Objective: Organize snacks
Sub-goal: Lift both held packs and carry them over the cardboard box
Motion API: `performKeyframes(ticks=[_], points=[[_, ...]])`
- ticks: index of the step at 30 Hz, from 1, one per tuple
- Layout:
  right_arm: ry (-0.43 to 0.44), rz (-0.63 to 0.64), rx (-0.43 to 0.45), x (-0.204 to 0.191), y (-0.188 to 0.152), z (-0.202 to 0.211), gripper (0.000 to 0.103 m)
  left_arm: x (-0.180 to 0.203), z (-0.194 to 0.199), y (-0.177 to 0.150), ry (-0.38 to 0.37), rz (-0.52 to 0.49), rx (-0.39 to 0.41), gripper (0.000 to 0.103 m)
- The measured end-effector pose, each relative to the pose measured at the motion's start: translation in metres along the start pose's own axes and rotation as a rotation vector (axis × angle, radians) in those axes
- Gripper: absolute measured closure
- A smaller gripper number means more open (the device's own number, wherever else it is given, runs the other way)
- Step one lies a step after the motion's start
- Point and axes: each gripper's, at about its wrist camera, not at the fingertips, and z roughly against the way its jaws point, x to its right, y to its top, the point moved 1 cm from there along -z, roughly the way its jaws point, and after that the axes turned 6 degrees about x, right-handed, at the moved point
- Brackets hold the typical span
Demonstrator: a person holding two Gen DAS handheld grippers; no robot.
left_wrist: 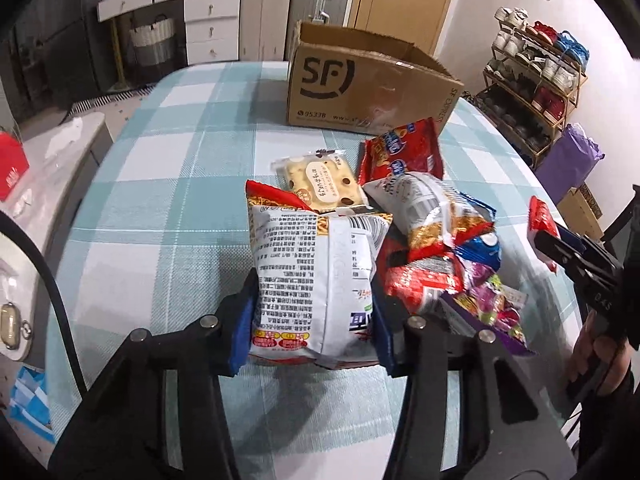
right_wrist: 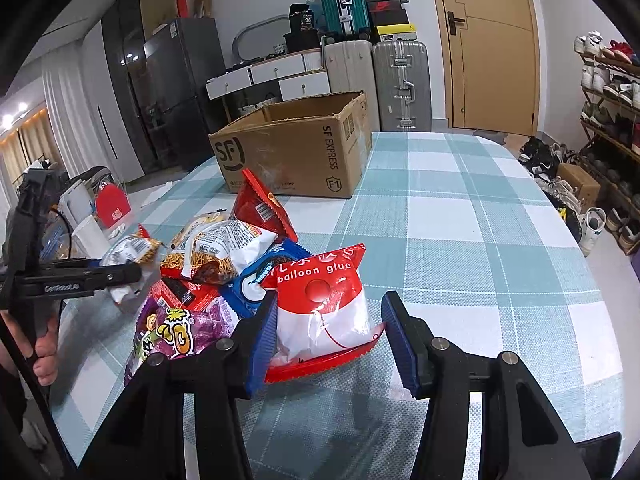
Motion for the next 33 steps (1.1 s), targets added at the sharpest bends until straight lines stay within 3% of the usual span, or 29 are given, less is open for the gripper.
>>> performKeyframes(ticks=[17, 33], points=[[0.072, -0.011, 0.000, -0.009, 0.008, 0.013, 0.051, 0.026, 0.083, 0.015, 0.002, -0.036, 0.125, 0.057], [0.272, -0.030, 0.154, -0.059, 0.109, 0.102, 0.051, 0.028, 0.148, 0.053, -0.077, 0.016, 0.228, 0.057]])
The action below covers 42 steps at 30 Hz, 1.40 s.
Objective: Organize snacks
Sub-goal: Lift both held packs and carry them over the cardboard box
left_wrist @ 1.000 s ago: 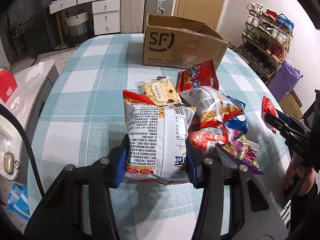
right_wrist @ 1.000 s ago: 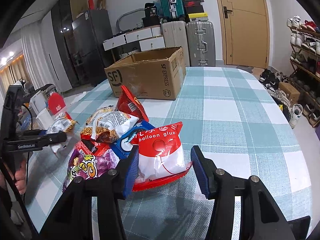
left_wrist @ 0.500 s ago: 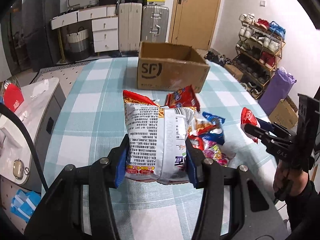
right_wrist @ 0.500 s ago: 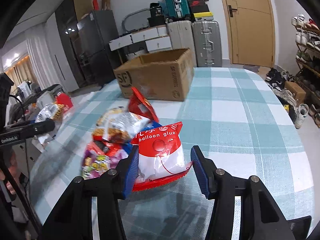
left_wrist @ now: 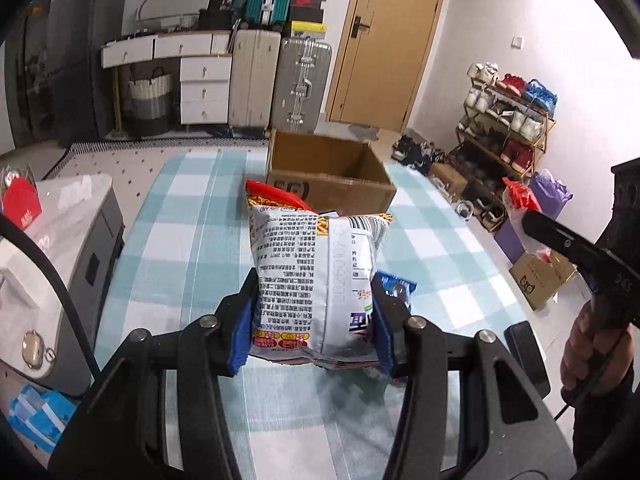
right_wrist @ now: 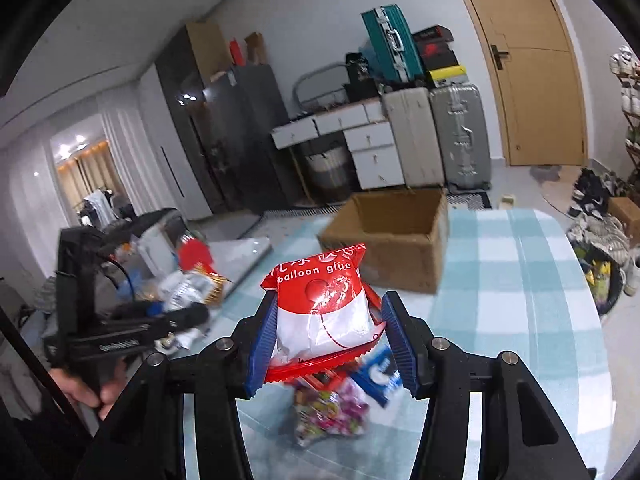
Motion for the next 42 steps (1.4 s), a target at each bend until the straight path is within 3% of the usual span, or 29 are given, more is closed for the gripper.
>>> performKeyframes(ticks=[7, 11, 20, 28, 32, 37, 39, 42], points=[[0.060, 0.028, 0.052, -0.027, 0.039, 0.020, 0.051, 0.005, 0.011, 0.036, -0.106, 0.018, -0.015, 0.057], [0.095, 0.024, 0.050, -0.034, 0.057, 0.022, 0.051, 0.011, 0.010, 0.064, -0.110, -0.009, -0.016, 0.057], [0.074, 0.031, 0.046, -0.022, 0.094, -0.006, 0.051, 0.021, -0.010, 0.131, -0.133, -0.007, -0.022, 0.057], [0.056, 0.061, 0.026, -0.010, 0.125, -0.050, 0.051, 0.032, -0.062, 0.182, -0.117, -0.042, -0.075, 0.057], [0.020, 0.065, 0.018, -0.004, 0.140, -0.074, 0.051, 0.024, -0.093, 0.205, -0.153, 0.025, -0.106, 0.057], [0.003, -0.011, 0.004, 0.020, 0.156, -0.100, 0.051, 0.020, -0.136, 0.226, -0.088, 0.005, -0.103, 0.057], [-0.016, -0.020, -0.012, 0.029, 0.162, -0.118, 0.051, 0.016, -0.156, 0.229, -0.096, 0.023, -0.136, 0.057], [-0.037, -0.024, -0.039, 0.040, 0.165, -0.140, 0.051, 0.015, -0.185, 0.230, -0.045, -0.013, -0.155, 0.056]])
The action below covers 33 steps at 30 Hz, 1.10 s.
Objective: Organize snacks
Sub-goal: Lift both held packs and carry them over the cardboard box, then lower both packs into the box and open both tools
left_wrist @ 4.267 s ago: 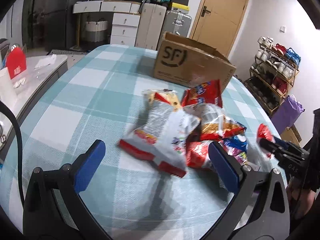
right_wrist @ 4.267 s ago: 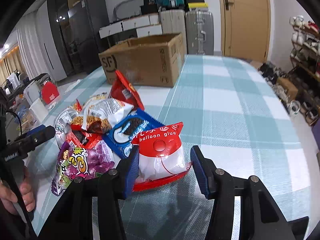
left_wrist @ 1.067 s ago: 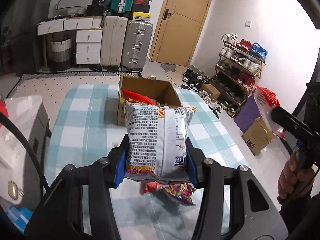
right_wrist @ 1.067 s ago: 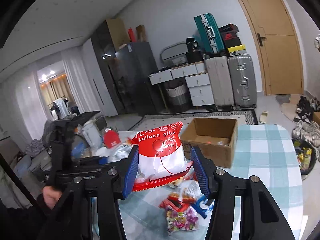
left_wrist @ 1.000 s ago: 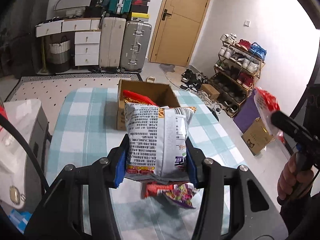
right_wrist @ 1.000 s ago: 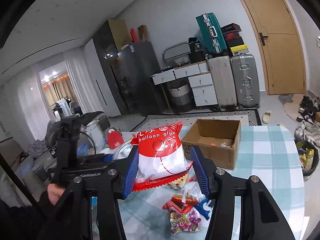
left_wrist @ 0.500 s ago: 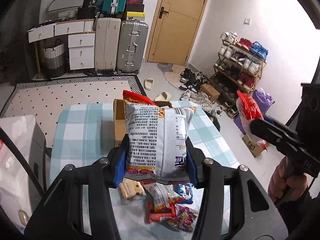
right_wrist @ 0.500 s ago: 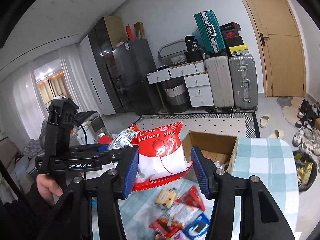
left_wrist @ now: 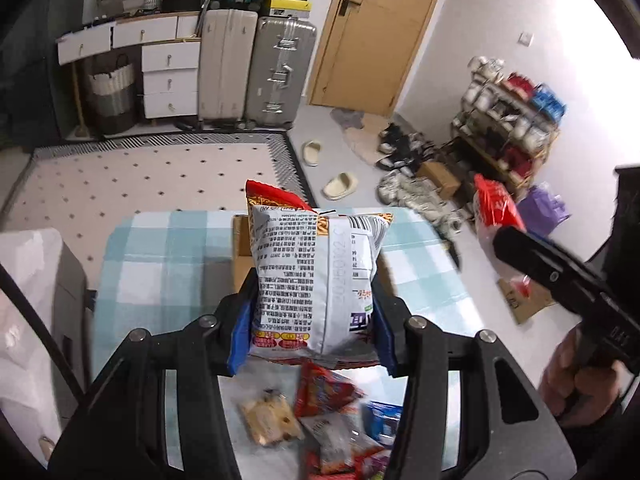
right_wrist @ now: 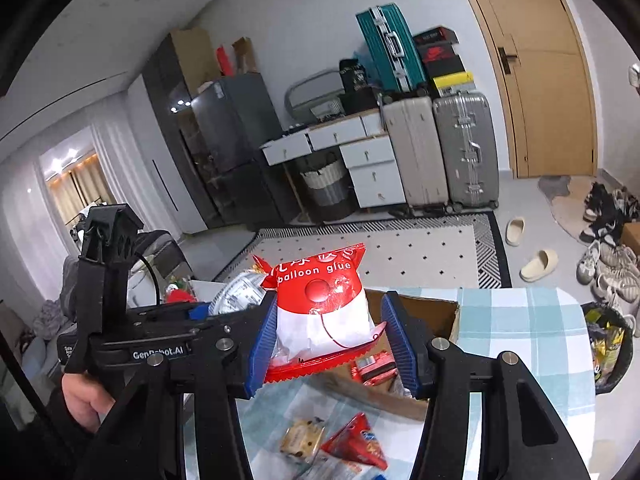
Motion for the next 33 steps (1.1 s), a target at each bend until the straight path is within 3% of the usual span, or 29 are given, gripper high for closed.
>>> performKeyframes(ticks=[4, 15, 25, 33], points=[[-0.055, 0.038, -0.040, 0.012, 0.001, -0.034, 0.051, -0.002, -0.037, 0.000, 0.015, -0.011, -0.034, 0.056], [-0.075, 0.003, -0.191, 0.053, -0.029, -0.115, 0.050, -0.007, -0.127, -0.017, 0.003, -0.042, -0.107, 0.056], [-0.083, -0.038, -0.284, 0.079, -0.062, -0.152, 0.050, -0.033, -0.194, -0.030, -0.044, 0.051, -0.192, 0.056], [-0.129, 0.036, -0.320, 0.081, -0.074, -0.171, 0.050, -0.046, -0.229, -0.037, -0.046, 0.108, -0.223, 0.056]])
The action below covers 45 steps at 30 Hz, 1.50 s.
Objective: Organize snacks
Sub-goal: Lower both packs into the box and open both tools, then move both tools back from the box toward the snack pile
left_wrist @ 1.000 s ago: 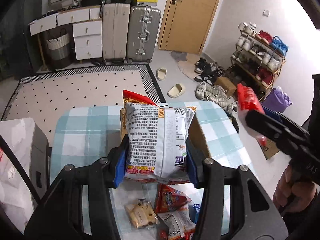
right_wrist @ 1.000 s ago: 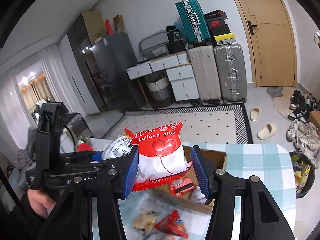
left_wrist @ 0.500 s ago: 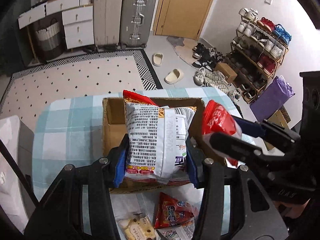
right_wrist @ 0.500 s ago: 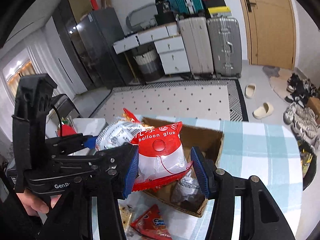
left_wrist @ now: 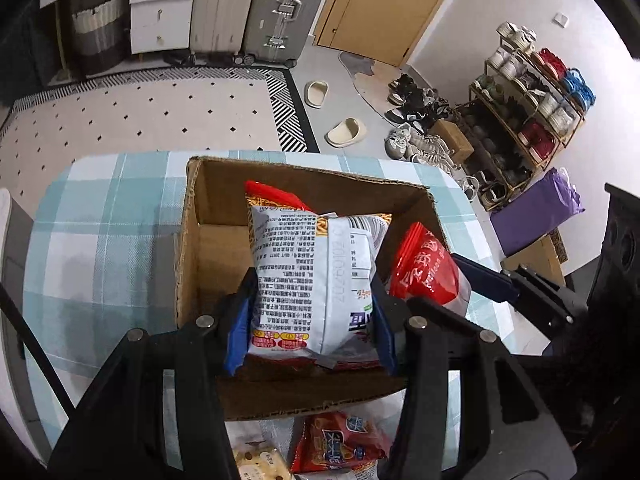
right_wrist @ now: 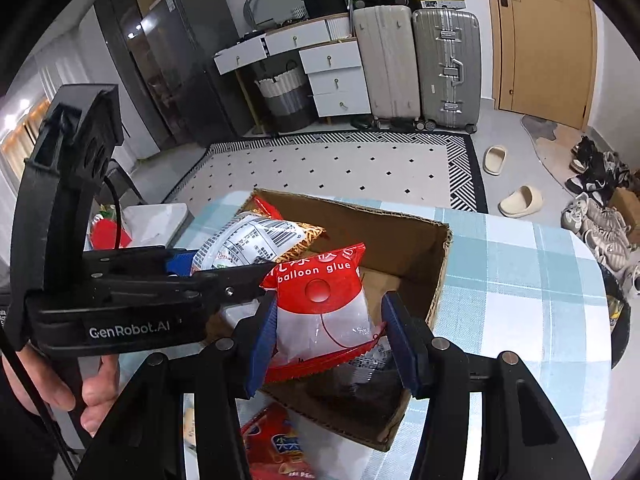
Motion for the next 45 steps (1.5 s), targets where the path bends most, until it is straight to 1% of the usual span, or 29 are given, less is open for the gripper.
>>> performKeyframes(ticks=[4, 6, 7, 8, 9, 10, 12, 14, 16, 18, 19, 20, 22, 24, 27, 29, 32, 34, 37, 39, 40, 42, 45], points=[[-0.013, 0.008, -0.014, 0.002, -0.001, -0.007, 0.047, -0.007, -0.010, 0.000, 0.011, 0.046, -0.032, 0.055], [-0.025, 0.017, -0.013, 0.002, -0.003, -0.007, 0.047, -0.009, -0.011, -0.003, 0.021, 0.055, -0.044, 0.044], [-0.033, 0.026, -0.007, 0.000, -0.003, -0.005, 0.042, -0.010, -0.012, -0.004, 0.017, 0.054, -0.044, 0.041], [-0.038, 0.029, 0.001, -0.001, -0.004, -0.003, 0.040, -0.012, -0.012, -0.005, 0.017, 0.049, -0.042, 0.038], [-0.030, 0.027, 0.007, -0.001, -0.005, -0.002, 0.034, -0.011, -0.011, -0.006, 0.035, 0.040, -0.033, 0.037], [-0.026, 0.028, 0.009, 0.000, -0.005, -0.002, 0.032, -0.014, -0.006, -0.008, 0.044, 0.037, -0.026, 0.037], [-0.036, 0.031, 0.012, 0.001, -0.005, 0.002, 0.032, -0.013, 0.001, -0.010, 0.044, 0.043, -0.011, 0.035], [-0.021, 0.023, 0.021, 0.000, -0.006, 0.008, 0.032, -0.011, 0.010, -0.014, 0.038, 0.045, 0.007, 0.033], [-0.016, 0.021, 0.039, 0.000, -0.006, 0.018, 0.032, -0.012, 0.025, -0.022, 0.057, 0.029, 0.032, 0.032], [-0.005, 0.020, 0.058, -0.001, -0.008, 0.031, 0.032, -0.009, 0.045, -0.030, 0.076, 0.012, 0.067, 0.031], [-0.001, 0.021, 0.064, -0.001, -0.009, 0.036, 0.032, -0.008, 0.055, -0.036, 0.094, 0.014, 0.099, 0.030], [0.003, 0.023, 0.073, -0.003, -0.010, 0.043, 0.032, -0.007, 0.063, -0.042, 0.128, 0.016, 0.132, 0.028], [0.012, 0.025, 0.093, -0.005, -0.014, 0.057, 0.032, 0.001, 0.083, -0.050, 0.180, -0.003, 0.188, 0.028], [0.031, 0.021, 0.127, -0.008, -0.019, 0.076, 0.031, 0.010, 0.103, -0.059, 0.226, -0.046, 0.251, 0.027], [0.058, 0.001, 0.188, -0.012, -0.031, 0.105, 0.022, 0.022, 0.134, -0.073, 0.289, -0.093, 0.335, 0.023], [0.071, -0.012, 0.225, -0.014, -0.039, 0.125, 0.022, 0.029, 0.156, -0.082, 0.292, -0.096, 0.383, 0.021], [0.091, -0.030, 0.274, -0.017, -0.049, 0.152, 0.021, 0.038, 0.183, -0.096, 0.281, -0.099, 0.428, 0.020], [0.107, -0.037, 0.299, -0.021, -0.056, 0.169, 0.019, 0.047, 0.198, -0.106, 0.283, -0.125, 0.452, 0.020], [0.118, -0.036, 0.345, -0.028, -0.067, 0.194, 0.017, 0.060, 0.224, -0.125, 0.306, -0.163, 0.495, 0.014], [0.130, -0.033, 0.374, -0.034, -0.077, 0.211, 0.014, 0.066, 0.240, -0.139, 0.314, -0.167, 0.520, 0.003], [0.144, -0.028, 0.384, -0.036, -0.082, 0.219, 0.013, 0.069, 0.246, -0.145, 0.319, -0.163, 0.533, 0.001], [0.154, -0.019, 0.398, -0.042, -0.091, 0.232, 0.013, 0.072, 0.258, -0.158, 0.320, -0.165, 0.556, 0.001], [0.150, -0.006, 0.407, -0.047, -0.105, 0.247, 0.008, 0.076, 0.270, -0.176, 0.327, -0.176, 0.560, 0.001]])
